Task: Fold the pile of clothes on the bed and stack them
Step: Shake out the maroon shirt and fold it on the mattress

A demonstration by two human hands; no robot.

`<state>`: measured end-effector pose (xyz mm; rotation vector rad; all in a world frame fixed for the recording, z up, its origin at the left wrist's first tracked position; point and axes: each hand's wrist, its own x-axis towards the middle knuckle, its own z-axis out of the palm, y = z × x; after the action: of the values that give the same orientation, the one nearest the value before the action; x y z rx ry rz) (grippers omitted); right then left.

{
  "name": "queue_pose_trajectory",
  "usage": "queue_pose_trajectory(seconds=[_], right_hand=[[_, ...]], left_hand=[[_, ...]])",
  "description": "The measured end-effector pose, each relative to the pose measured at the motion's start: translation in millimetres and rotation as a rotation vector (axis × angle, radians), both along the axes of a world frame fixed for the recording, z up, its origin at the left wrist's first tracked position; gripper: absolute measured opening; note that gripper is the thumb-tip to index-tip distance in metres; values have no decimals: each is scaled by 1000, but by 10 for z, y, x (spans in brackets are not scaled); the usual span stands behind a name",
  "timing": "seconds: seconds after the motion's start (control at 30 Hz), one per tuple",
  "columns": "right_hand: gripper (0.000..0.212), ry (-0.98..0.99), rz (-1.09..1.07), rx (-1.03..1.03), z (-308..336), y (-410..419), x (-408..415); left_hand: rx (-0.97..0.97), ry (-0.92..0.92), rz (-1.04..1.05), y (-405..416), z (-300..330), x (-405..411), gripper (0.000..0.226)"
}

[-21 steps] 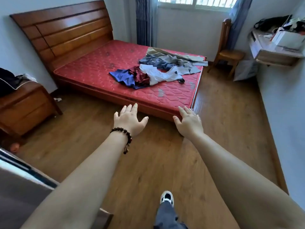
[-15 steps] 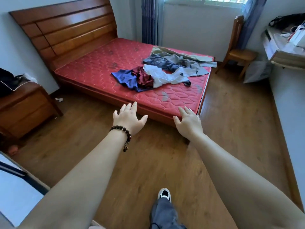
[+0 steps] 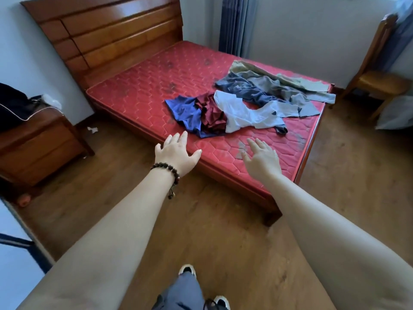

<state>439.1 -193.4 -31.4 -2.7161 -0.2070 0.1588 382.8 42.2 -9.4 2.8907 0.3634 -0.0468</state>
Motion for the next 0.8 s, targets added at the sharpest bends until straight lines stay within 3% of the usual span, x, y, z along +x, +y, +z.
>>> queue_pose_trajectory(seconds=[0.53,0.8], right_hand=[[56,9,-61,-4,-387,1557,2689],[55,21,-140,-20,-476,1922,3697]], left_hand=[[10,52,-52,1620,-356,2721,77],[19,56,-139,2060,-495,3946,79]])
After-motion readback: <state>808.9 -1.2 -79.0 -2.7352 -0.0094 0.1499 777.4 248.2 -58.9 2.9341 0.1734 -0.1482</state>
